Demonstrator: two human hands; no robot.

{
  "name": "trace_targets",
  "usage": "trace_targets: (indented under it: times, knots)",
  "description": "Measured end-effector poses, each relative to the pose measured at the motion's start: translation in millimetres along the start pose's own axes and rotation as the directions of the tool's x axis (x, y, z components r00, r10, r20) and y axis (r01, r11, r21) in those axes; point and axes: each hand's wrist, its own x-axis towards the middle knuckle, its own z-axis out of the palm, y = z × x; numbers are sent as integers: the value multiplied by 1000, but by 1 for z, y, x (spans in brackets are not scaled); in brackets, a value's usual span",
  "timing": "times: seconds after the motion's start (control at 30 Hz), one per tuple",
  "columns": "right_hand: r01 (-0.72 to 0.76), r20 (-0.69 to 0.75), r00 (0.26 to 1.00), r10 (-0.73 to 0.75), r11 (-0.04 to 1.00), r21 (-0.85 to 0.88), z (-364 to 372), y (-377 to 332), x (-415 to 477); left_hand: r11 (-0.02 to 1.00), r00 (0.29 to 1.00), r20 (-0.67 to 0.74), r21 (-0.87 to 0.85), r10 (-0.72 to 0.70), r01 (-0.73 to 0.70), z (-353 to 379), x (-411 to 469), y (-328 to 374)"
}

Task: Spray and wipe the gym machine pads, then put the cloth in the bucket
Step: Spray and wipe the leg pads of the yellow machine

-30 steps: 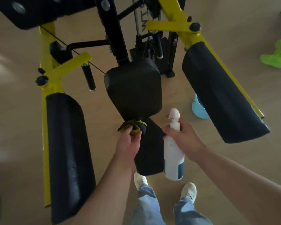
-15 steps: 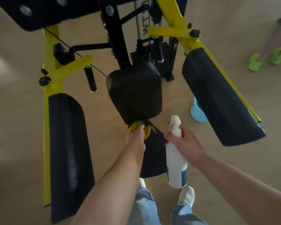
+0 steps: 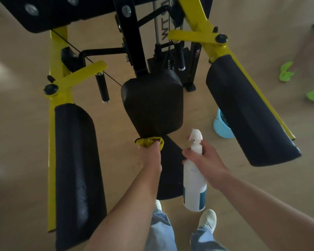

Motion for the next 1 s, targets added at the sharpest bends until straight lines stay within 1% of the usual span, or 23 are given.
trace_targets:
  times: [0.03, 0.1, 0.17, 0.23, 0.3, 0.33, 0.37, 0.43, 0.5, 0.57, 0.6, 0.63, 0.67, 0.73, 0.83, 0.9, 0.97, 1.0]
  knots:
    - [-2, -1, 1000, 2, 1000, -4, 0, 0, 0, 999, 1000, 1, -29, 28, -28, 0, 1, -4]
    - [0, -8, 1000, 0, 1000, 4, 0, -1, 0, 996, 996, -25, -31, 83, -84, 2, 3, -7]
    - [0, -16, 1000, 0, 1000, 4, -2, -1, 1, 994, 994, -49, -28, 101, -102, 9, 5, -8]
    - [2, -22, 1000, -1, 1000, 7, -4, 0, 3, 992, 998, -40, -113, 44, -48, 19, 5, -10]
    - [4, -39, 999, -4, 1000, 17, -7, 3, 6, 977, 997, 2, -196, -80, 79, 32, 5, -10]
    - [4, -48, 999, -3, 1000, 20, -9, 4, 7, 972, 991, 29, -192, -129, 133, 39, 4, -10]
    - [4, -54, 999, -3, 1000, 20, -10, 5, 8, 975, 987, 49, -154, -153, 159, 47, 5, -13]
    - [8, -60, 998, -7, 1000, 20, -15, 6, 8, 985, 983, 96, -49, -160, 165, 67, 4, -16]
    - [21, -77, 997, -18, 999, 32, -21, 7, 6, 987, 970, 189, 74, -154, 142, 88, -2, -19]
    - [36, -95, 995, -33, 999, 27, -28, 6, 4, 979, 945, 273, 136, -183, 151, 103, -8, -20]
    - [38, -104, 994, -36, 999, 17, -32, 5, 2, 980, 939, 283, 94, -197, 177, 107, -8, -21]
    - [34, -114, 993, -34, 999, 3, -34, 5, 2, 976, 939, 273, 3, -211, 219, 107, -8, -18]
    - [28, -123, 992, -28, 1000, -9, -36, 3, 1, 957, 937, 251, -95, -244, 275, 102, -8, -14]
    - [21, -133, 991, -24, 999, -24, -40, -1, 1, 919, 940, 192, -228, -283, 323, 86, -4, -8]
    - [34, -121, 992, -33, 999, 8, -43, -3, 3, 931, 964, 109, -251, -243, 263, 44, 6, -9]
    - [39, -103, 994, -35, 999, 37, -42, -8, 4, 921, 975, 61, -320, -215, 223, 14, 17, -10]
    - [50, -93, 995, -44, 997, 62, -38, -11, 7, 888, 975, 110, -404, -192, 220, -4, 24, -3]
    - [52, -86, 995, -46, 996, 69, -36, -11, 9, 866, 967, 151, -432, -205, 251, -5, 26, 1]
